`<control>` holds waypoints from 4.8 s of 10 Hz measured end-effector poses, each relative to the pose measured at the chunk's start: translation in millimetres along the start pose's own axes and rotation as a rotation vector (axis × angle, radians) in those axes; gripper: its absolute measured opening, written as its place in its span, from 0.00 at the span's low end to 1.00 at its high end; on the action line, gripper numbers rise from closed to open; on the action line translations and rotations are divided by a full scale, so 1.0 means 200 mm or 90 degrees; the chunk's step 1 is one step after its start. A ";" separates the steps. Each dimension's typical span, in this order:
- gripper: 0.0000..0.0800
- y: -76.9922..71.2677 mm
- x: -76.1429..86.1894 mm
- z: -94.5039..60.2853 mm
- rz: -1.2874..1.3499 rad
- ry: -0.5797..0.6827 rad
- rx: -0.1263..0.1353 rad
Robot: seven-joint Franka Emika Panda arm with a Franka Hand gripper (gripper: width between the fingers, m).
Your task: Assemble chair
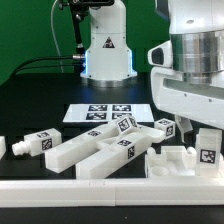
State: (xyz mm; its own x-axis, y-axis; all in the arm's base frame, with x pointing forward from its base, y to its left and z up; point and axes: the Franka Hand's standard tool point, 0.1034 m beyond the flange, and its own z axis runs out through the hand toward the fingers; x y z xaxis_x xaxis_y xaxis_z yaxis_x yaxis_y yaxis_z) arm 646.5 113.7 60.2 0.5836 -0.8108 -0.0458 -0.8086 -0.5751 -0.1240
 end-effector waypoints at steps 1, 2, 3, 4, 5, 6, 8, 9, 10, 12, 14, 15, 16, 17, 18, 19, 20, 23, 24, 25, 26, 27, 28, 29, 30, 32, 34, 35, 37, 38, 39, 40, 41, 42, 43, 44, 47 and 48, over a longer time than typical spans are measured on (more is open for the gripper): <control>0.81 0.00 0.00 0.00 -0.052 0.000 0.000; 0.81 0.01 0.01 0.00 -0.124 0.001 0.000; 0.81 0.01 0.02 0.00 -0.169 0.001 0.000; 0.81 0.01 0.02 0.00 -0.225 0.002 -0.002; 0.81 0.01 0.02 0.00 -0.259 0.003 -0.003; 0.81 0.01 0.02 0.00 -0.255 0.003 -0.003; 0.49 0.01 0.02 0.00 -0.240 0.003 -0.003; 0.49 0.01 0.02 0.00 -0.198 0.002 -0.002; 0.35 0.01 0.02 0.00 -0.141 0.002 -0.002; 0.35 0.01 0.02 0.00 -0.061 0.002 -0.002; 0.35 0.01 0.02 0.00 0.033 0.002 -0.001; 0.35 0.01 0.02 0.00 0.074 0.002 -0.001; 0.35 0.01 0.02 0.00 0.110 0.002 -0.001; 0.35 0.01 0.02 0.00 0.168 0.001 0.000; 0.35 0.01 0.02 0.00 0.214 -0.001 0.002; 0.35 0.01 0.02 0.00 0.253 -0.001 0.002; 0.35 0.01 0.01 0.00 0.305 -0.002 0.002; 0.35 0.00 -0.01 0.00 0.454 -0.003 0.001; 0.35 0.00 0.00 0.00 0.507 -0.002 0.000; 0.35 0.00 0.01 0.00 0.546 0.000 0.002; 0.35 0.00 0.01 0.00 0.565 0.002 0.006; 0.35 0.00 0.01 0.00 0.617 0.004 0.008; 0.35 0.00 0.01 0.00 0.639 0.004 0.010; 0.35 0.00 0.01 0.00 0.631 0.005 0.010; 0.37 0.00 0.01 0.00 0.626 0.004 0.010; 0.58 0.00 0.01 0.01 0.623 0.004 0.009; 0.76 0.00 0.01 0.01 0.619 0.004 0.009; 0.80 0.00 0.01 0.01 0.599 0.004 0.008; 0.81 0.01 0.02 0.01 0.553 0.001 0.010; 0.81 0.01 0.02 0.01 0.528 0.001 0.010; 0.81 0.01 0.02 0.01 0.524 0.001 0.010; 0.81 0.01 0.02 0.01 0.524 0.001 0.009; 0.81 0.01 0.02 0.01 0.524 0.001 0.009; 0.81 0.01 0.02 0.01 0.524 0.001 0.009; 0.81 0.01 0.02 0.01 0.524 0.001 0.009; 0.81 0.01 0.02 0.02 0.523 0.001 0.009; 0.81 0.06 0.08 -0.06 0.470 -0.004 0.014; 0.81 0.09 0.14 -0.13 0.445 -0.004 0.026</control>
Offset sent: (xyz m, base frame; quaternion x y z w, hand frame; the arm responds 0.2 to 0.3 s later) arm 0.0002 0.0022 0.0010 0.0060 0.0043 -0.1849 0.9827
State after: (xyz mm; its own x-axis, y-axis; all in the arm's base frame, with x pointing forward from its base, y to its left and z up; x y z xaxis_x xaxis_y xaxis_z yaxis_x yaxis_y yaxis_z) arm 646.6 76.9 81.5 -0.0712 -0.9885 -0.1336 -0.9913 0.0849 -0.1002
